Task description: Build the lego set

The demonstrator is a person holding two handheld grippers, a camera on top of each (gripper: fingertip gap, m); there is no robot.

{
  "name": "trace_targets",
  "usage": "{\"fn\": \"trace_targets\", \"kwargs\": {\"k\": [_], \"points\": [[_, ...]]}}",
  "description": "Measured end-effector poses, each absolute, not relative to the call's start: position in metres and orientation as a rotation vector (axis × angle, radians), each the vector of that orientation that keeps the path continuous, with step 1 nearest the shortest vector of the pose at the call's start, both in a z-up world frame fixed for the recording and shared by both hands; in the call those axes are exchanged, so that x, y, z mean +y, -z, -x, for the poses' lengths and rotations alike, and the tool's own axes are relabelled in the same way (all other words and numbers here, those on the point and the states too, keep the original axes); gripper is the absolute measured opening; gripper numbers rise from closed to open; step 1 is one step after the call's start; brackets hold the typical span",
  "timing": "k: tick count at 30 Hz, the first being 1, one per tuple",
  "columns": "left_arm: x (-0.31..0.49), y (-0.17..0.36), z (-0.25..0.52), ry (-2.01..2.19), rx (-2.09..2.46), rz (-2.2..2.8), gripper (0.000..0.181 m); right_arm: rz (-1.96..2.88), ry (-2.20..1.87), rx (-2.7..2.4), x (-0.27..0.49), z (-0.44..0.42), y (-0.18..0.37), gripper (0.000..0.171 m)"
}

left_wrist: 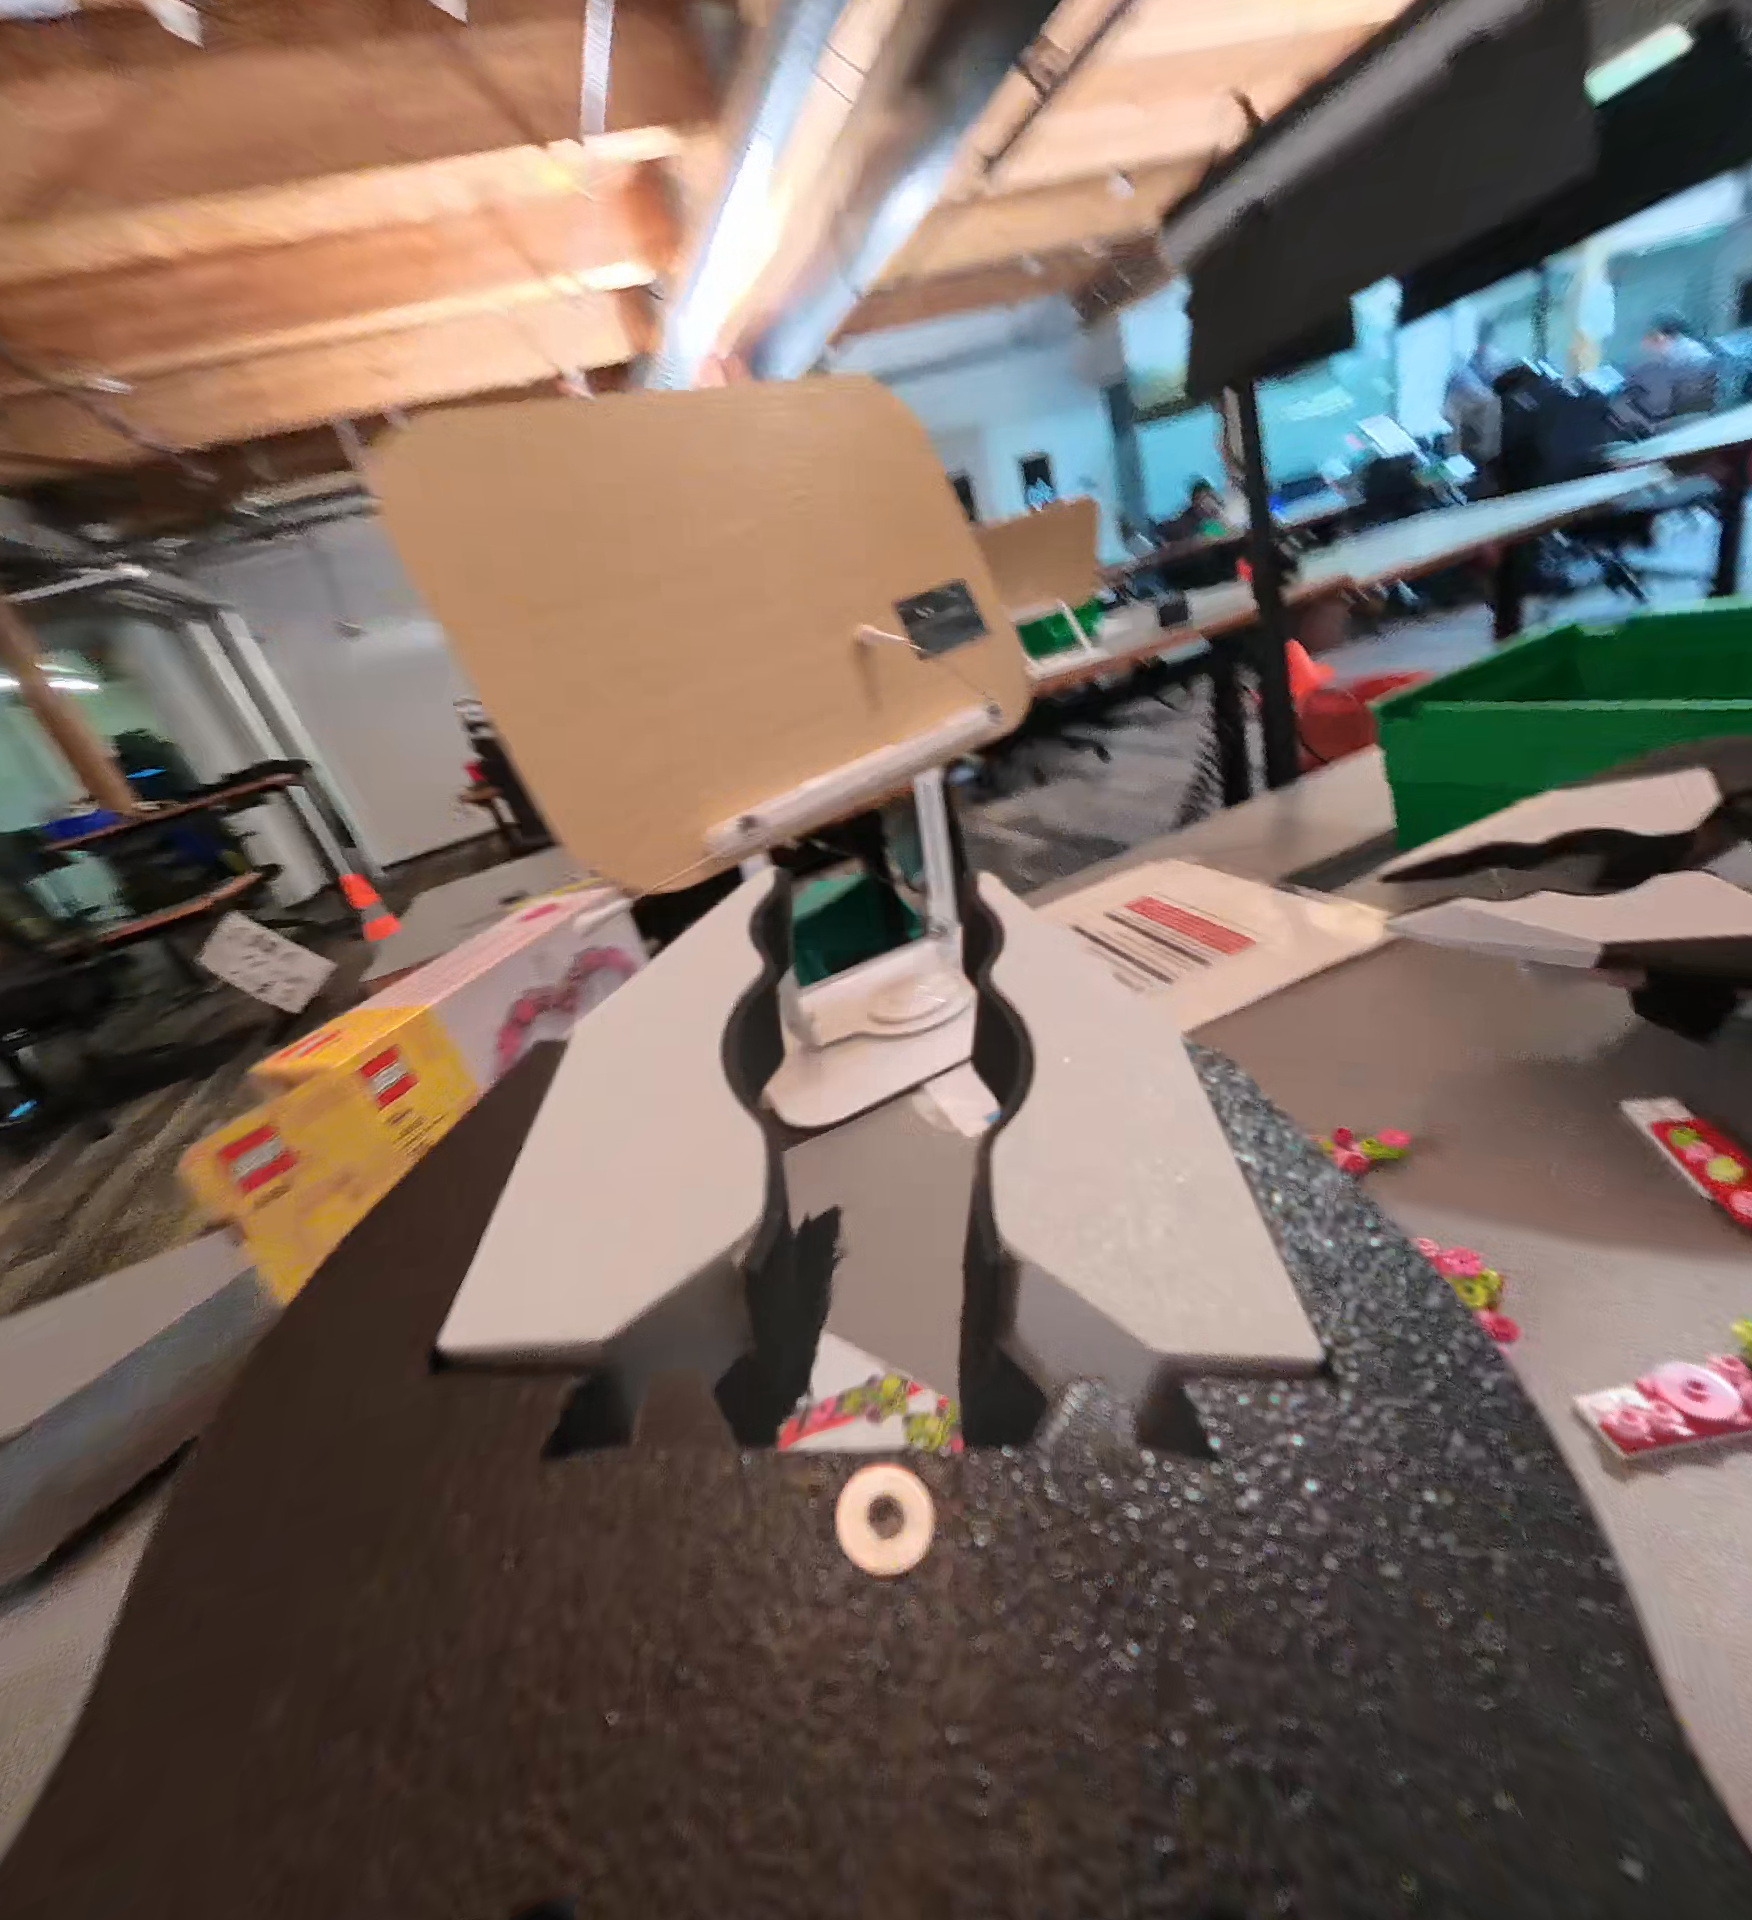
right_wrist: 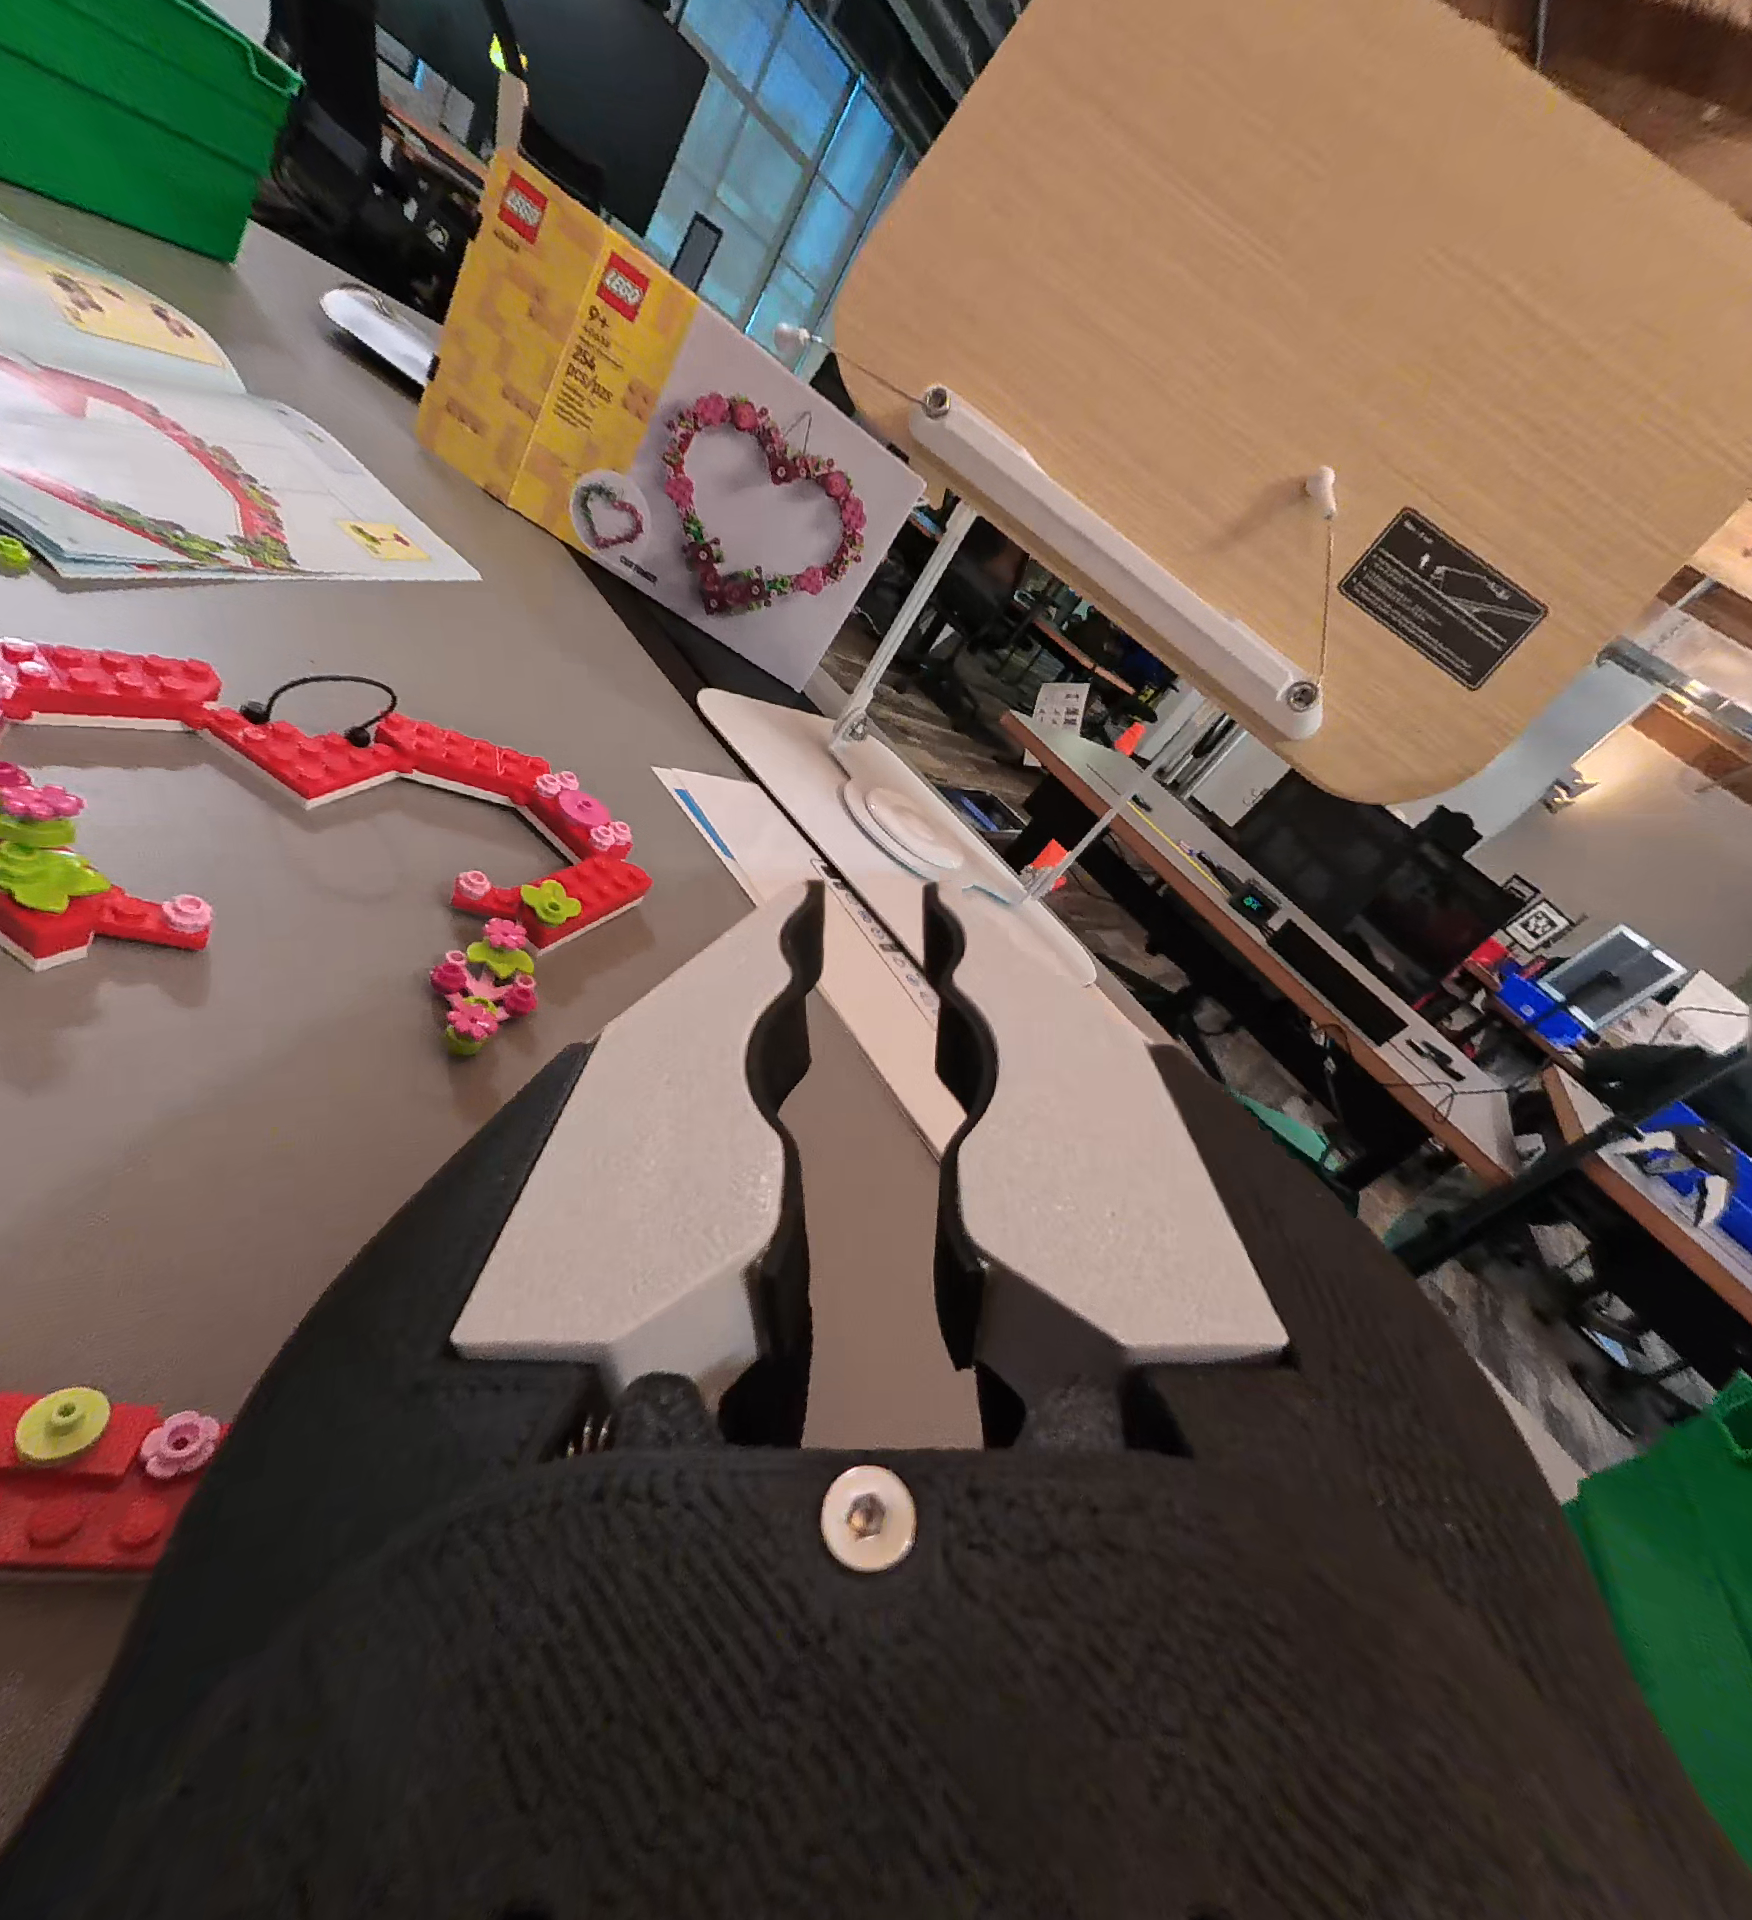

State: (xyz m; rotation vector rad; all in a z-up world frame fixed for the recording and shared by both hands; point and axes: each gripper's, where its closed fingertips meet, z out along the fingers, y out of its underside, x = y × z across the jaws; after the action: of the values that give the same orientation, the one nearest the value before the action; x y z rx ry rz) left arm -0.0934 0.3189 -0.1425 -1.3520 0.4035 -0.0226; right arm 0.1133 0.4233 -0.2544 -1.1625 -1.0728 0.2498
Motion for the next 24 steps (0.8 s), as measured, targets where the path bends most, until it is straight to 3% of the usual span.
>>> {"fn": "trace_targets", "kwargs": {"k": [5, 8, 24], "points": [[0.293, 0.175, 0.118, -0.003, 0.321, 1.317, 0.028, 1.144, -0.273, -1.024, 0.422, -0.119, 0.247, 0.017], [0.29, 0.19, 0.138, -0.087, 0.195, 1.29, 0.051, 1.124, -0.29, -0.994, 0.419, -0.123, 0.242, 0.016], [0.289, 0.214, 0.105, 0.055, 0.379, 1.288, 0.02, 1.112, -0.28, -0.933, 0.421, -0.132, 0.236, 0.013]]}}
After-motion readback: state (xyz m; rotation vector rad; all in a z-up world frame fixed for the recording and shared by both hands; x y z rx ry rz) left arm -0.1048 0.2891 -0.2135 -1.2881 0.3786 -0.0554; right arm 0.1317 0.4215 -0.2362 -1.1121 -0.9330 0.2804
